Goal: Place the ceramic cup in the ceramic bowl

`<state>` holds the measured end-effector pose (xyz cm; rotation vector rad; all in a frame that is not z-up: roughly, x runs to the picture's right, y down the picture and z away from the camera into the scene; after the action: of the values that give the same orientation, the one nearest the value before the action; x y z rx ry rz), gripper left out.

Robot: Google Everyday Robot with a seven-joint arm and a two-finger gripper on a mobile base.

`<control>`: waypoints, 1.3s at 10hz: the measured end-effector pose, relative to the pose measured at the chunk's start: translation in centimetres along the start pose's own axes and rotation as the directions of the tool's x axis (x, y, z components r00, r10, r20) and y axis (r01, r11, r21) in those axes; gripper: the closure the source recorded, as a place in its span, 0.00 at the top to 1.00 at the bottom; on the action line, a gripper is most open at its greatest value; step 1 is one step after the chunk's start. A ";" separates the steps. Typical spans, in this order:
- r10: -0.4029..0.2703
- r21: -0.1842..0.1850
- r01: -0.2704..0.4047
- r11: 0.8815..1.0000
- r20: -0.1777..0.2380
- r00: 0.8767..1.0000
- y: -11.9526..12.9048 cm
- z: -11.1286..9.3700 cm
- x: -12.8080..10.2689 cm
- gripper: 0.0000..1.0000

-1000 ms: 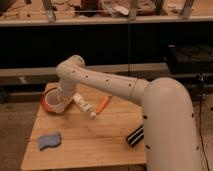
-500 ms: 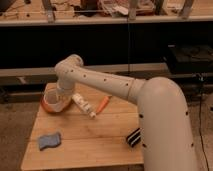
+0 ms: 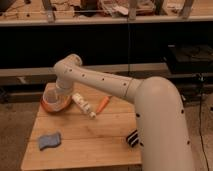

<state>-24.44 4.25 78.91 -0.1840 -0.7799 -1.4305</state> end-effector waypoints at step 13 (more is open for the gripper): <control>-0.021 0.013 0.021 1.000 -0.008 1.000 -1.1 1.2 1.4 0.00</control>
<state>-25.96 3.59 80.23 -0.1605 -0.7862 -1.4452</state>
